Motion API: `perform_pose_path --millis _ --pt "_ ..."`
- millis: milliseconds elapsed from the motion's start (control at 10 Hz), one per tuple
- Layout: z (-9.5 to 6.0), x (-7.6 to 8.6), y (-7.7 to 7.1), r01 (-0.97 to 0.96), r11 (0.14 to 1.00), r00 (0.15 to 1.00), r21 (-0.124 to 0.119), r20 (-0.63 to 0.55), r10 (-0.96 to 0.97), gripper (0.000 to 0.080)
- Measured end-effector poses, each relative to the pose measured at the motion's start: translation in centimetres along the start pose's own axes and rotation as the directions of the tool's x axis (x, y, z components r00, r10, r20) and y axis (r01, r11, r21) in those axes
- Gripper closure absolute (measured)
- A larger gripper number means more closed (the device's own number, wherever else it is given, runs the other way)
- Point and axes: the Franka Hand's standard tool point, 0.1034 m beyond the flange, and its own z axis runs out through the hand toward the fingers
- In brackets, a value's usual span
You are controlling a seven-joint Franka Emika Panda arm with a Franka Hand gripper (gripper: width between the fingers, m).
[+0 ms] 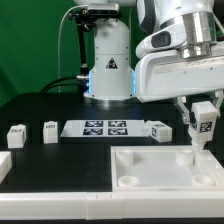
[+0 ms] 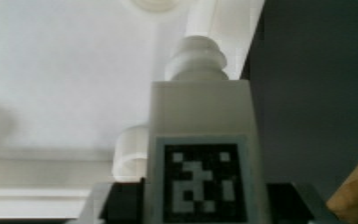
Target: Assemble one leg
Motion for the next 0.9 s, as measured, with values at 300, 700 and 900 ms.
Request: perform_pose_path --millis 300,700,900 --pt "0.1 0.2 0.3 0.002 1.000 0.998 -0.005 -0.067 -0.002 0.0509" --pt "1.2 6.0 3.4 0.064 0.998 0.993 -0.022 -0.095 -0.066 0.0509" --pt "1.4 6.8 3.7 0.062 0.998 0.990 -0.026 -0.124 -0.065 0.0509"
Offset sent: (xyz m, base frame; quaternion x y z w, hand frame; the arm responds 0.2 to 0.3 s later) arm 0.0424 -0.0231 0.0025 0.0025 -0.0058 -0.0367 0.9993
